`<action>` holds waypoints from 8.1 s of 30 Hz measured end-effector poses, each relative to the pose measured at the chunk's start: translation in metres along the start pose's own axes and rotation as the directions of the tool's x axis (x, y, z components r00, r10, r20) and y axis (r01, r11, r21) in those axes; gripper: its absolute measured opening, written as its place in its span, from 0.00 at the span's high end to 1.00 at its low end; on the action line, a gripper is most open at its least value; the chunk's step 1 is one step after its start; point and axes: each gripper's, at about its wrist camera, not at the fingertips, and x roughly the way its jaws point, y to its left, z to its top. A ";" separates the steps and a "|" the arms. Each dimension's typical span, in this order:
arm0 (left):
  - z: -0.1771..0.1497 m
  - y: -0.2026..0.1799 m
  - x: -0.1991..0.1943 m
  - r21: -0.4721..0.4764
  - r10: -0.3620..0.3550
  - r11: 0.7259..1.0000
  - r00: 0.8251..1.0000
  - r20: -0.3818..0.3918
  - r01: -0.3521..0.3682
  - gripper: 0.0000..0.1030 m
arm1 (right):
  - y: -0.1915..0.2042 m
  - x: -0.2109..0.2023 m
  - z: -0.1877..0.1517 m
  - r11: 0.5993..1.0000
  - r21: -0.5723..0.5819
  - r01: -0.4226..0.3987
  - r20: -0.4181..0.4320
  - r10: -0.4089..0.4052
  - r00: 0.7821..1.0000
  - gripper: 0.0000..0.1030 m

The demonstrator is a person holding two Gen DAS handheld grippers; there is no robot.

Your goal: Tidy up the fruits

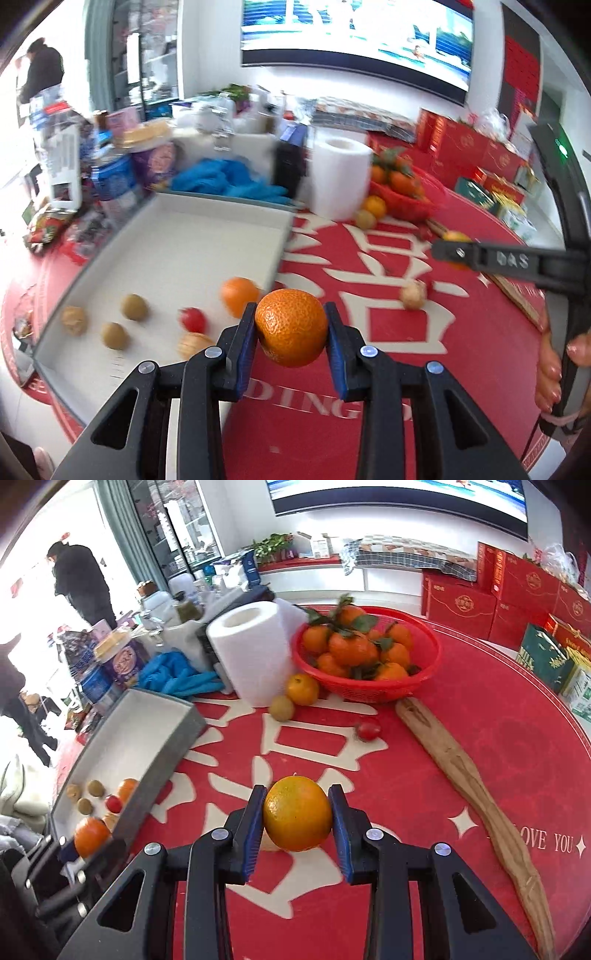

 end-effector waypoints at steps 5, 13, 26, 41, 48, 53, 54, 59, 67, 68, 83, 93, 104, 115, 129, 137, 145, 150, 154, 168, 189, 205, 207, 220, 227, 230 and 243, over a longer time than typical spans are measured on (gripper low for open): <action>0.002 0.037 -0.001 -0.056 0.050 0.997 0.999 0.009 -0.049 0.64 | 0.025 0.004 0.003 0.999 -0.032 -0.012 -0.009 0.012 1.000 0.66; -0.003 0.079 0.004 -0.123 0.117 0.985 0.993 -0.009 -0.117 0.64 | 0.073 0.014 0.008 0.993 -0.090 -0.081 -0.025 0.079 0.997 0.66; -0.010 0.118 0.020 -0.168 0.166 0.971 0.985 -0.050 -0.172 0.64 | 0.147 0.046 0.010 0.969 -0.201 -0.146 -0.078 0.133 0.988 0.66; -0.009 0.124 0.031 -0.140 0.173 0.974 0.984 -0.051 -0.179 0.64 | 0.188 0.083 0.009 0.951 -0.279 -0.135 -0.127 0.103 0.987 0.66; -0.008 0.124 0.031 -0.142 0.170 0.974 0.984 -0.051 -0.176 0.64 | 0.193 0.088 0.011 0.949 -0.286 -0.130 -0.130 0.096 0.987 0.66; -0.007 0.123 0.033 -0.134 0.166 0.976 0.985 -0.047 -0.171 0.63 | 0.193 0.089 0.012 0.950 -0.286 -0.129 -0.126 0.096 0.987 0.66; -0.007 0.123 0.034 -0.133 0.165 0.977 0.985 -0.046 -0.169 0.63 | 0.193 0.089 0.013 0.949 -0.286 -0.133 -0.127 0.100 0.987 0.66; -0.006 0.122 0.033 -0.139 0.153 0.978 0.988 -0.026 -0.155 0.31 | 0.194 0.087 0.018 0.950 -0.270 -0.159 -0.128 0.128 0.983 0.65; -0.005 0.125 0.028 -0.153 0.181 0.972 0.984 -0.011 -0.180 0.18 | 0.184 0.064 0.027 0.959 -0.221 -0.177 -0.056 0.169 0.984 0.02; -0.005 0.124 0.026 -0.154 0.178 0.972 0.984 -0.010 -0.177 0.18 | 0.182 0.061 0.027 0.960 -0.219 -0.175 -0.048 0.169 0.984 0.02; 0.004 0.080 0.002 -0.062 0.143 0.988 0.990 0.020 -0.141 0.18 | 0.090 0.031 0.031 0.998 -0.026 -0.061 -0.003 0.061 0.998 0.01; 0.007 0.044 0.004 0.005 0.130 0.991 0.991 0.008 -0.130 0.18 | 0.021 0.026 0.023 0.994 0.110 -0.006 -0.020 0.009 1.000 0.01; 0.010 0.022 0.003 0.028 0.114 0.993 0.993 -0.008 -0.114 0.18 | -0.056 0.029 0.006 0.964 0.259 0.066 -0.069 -0.050 0.996 0.01; 0.002 -0.013 0.011 0.119 0.065 0.991 0.997 -0.042 -0.059 0.18 | -0.065 0.043 0.004 0.972 0.189 0.141 -0.061 -0.131 0.989 0.02; 0.005 -0.042 0.018 0.162 -0.015 0.986 0.996 -0.090 0.029 0.18 | -0.045 0.086 0.032 0.971 0.079 0.224 -0.035 -0.221 0.975 0.43; 0.011 -0.080 0.050 0.190 -0.094 0.975 0.986 -0.136 0.119 0.18 | -0.066 0.055 0.004 0.983 0.117 0.144 -0.021 -0.143 0.990 0.92; 0.015 -0.115 0.096 0.208 -0.113 0.966 0.974 -0.194 0.153 0.28 | -0.080 0.000 -0.048 0.983 0.133 0.127 0.032 -0.132 0.991 0.92; 0.012 -0.114 0.102 0.208 -0.115 0.966 0.975 -0.190 0.155 0.74 | -0.080 -0.011 -0.063 0.986 0.121 0.117 0.044 -0.123 0.991 0.92; 0.002 -0.100 0.091 0.198 -0.091 0.972 0.980 -0.177 0.126 0.74 | -0.080 -0.001 -0.051 0.988 0.104 0.113 0.021 -0.115 0.993 0.88; -0.005 -0.075 0.082 0.134 -0.083 0.985 0.982 -0.172 0.107 0.52 | -0.055 0.084 0.035 0.970 0.026 0.242 0.054 -0.243 0.968 0.42; -0.026 -0.048 0.059 0.090 -0.066 0.993 0.987 -0.143 0.079 0.75 | -0.055 -0.014 -0.067 0.992 0.123 0.034 0.080 -0.044 0.996 0.77; -0.033 -0.059 0.053 0.158 0.047 0.987 0.992 -0.118 -0.028 0.75 | -0.036 -0.010 -0.101 0.974 0.141 0.175 0.073 -0.187 0.980 0.77; -0.033 -0.059 0.053 0.161 0.049 0.987 0.992 -0.117 -0.030 0.75 | -0.035 -0.010 -0.101 0.973 0.139 0.182 0.072 -0.193 0.978 0.77; -0.033 -0.060 0.053 0.160 0.047 0.987 0.992 -0.118 -0.028 0.75 | -0.034 -0.010 -0.101 0.973 0.137 0.187 0.072 -0.198 0.978 0.77; -0.033 -0.060 0.053 0.161 0.048 0.987 0.992 -0.118 -0.029 0.75 | -0.035 -0.011 -0.101 0.973 0.140 0.181 0.073 -0.193 0.979 0.77; -0.033 -0.060 0.054 0.162 0.049 0.986 0.992 -0.118 -0.029 0.75 | -0.035 -0.011 -0.101 0.973 0.140 0.181 0.073 -0.193 0.979 0.77; -0.033 -0.061 0.053 0.163 0.049 0.986 0.992 -0.117 -0.030 0.75 | -0.035 -0.011 -0.101 0.973 0.140 0.182 0.073 -0.193 0.978 0.77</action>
